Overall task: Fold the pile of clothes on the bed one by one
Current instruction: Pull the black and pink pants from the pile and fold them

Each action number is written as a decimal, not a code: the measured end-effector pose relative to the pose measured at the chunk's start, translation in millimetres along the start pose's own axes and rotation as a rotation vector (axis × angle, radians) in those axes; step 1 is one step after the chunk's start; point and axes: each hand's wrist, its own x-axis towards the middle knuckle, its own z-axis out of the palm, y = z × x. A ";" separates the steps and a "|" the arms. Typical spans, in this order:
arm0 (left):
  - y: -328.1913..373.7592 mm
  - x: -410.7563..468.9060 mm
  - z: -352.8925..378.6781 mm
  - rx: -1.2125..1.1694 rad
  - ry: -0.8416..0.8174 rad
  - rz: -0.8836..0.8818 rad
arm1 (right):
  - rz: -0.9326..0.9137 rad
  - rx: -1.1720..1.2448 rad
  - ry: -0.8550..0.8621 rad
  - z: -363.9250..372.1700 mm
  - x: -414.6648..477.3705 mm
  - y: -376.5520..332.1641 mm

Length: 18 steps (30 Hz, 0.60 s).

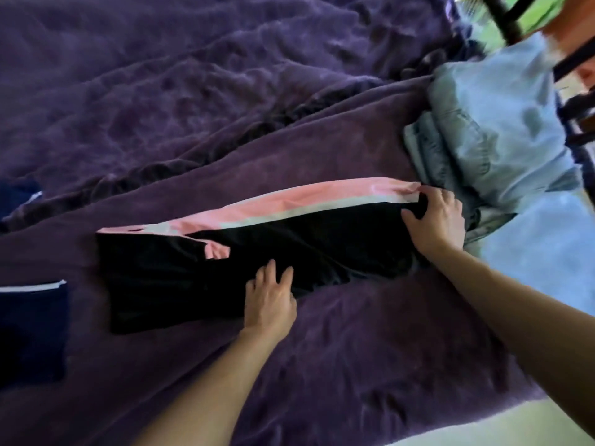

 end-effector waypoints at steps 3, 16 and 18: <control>24.9 8.4 17.8 0.009 -0.135 -0.043 | 0.186 -0.011 -0.179 4.8 20.3 29.3; -21.3 -10.2 -25.2 -0.343 0.055 -0.192 | 0.174 0.727 -0.293 -63.7 4.4 -36.4; -34.9 -25.1 -30.4 -0.390 0.121 -0.243 | -0.058 0.480 -0.295 -56.4 -11.8 -79.8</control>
